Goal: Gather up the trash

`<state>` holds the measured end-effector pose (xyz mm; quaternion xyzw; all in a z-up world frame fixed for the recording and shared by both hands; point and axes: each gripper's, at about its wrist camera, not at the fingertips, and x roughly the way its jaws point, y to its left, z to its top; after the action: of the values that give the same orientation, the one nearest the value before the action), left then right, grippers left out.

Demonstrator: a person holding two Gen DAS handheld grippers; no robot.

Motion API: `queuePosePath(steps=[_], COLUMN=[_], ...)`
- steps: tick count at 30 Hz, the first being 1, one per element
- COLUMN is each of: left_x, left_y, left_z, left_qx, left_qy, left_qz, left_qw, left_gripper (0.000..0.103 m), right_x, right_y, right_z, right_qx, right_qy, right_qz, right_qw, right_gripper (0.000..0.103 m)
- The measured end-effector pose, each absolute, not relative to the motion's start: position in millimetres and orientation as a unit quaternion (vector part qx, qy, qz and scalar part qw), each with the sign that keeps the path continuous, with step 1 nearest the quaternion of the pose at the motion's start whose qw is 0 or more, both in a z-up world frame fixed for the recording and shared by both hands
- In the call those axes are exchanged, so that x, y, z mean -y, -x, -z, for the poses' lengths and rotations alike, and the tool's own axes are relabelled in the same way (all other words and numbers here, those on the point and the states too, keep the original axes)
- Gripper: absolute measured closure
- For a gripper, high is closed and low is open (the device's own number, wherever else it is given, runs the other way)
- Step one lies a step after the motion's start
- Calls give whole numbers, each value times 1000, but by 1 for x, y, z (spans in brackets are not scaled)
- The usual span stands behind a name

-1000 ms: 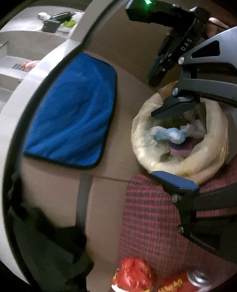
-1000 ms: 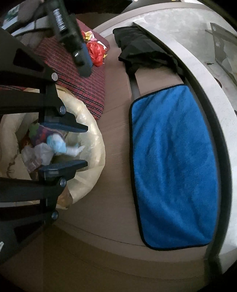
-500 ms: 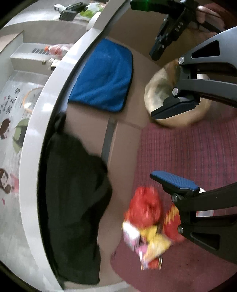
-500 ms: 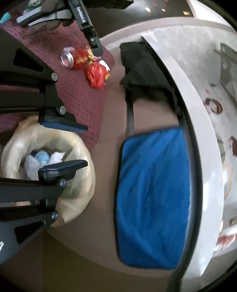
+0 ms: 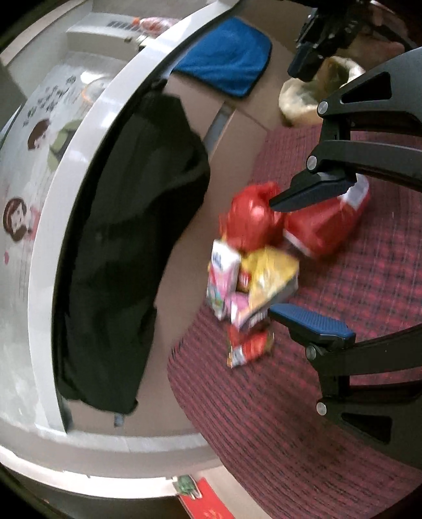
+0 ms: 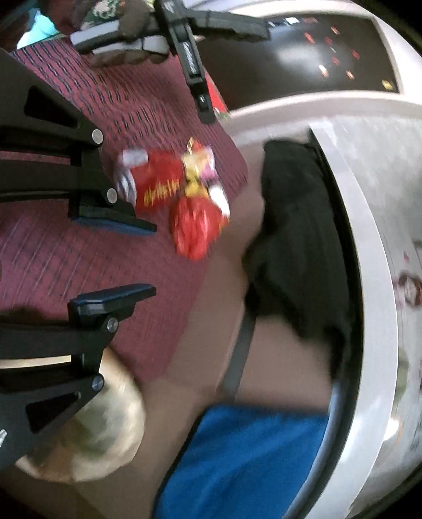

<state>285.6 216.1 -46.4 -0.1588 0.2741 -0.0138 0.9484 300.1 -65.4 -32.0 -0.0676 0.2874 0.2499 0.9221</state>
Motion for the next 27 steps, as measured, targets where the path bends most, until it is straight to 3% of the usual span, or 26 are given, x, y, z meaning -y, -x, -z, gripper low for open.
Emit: queuePosePath(steps=[13,22,27], left_x=[-308,-319,-320], left_y=[-279,-282,-285], left_z=[76,78,81], left_qx=[-295,-301,-304], left_qy=[209,201,206], left_qz=[-24,-12,-8], left_qw=[932,932,930], left_gripper=[43,43,43], right_x=[-35,-32,-49], right_y=[-342,-381,-364], right_z=[79,97,97], right_qx=[-351,-397,-391], right_qy=[101,21,44], right_qz=[-332,-334,-351], right_qw=[870,854,850], right_gripper=[74,66,64])
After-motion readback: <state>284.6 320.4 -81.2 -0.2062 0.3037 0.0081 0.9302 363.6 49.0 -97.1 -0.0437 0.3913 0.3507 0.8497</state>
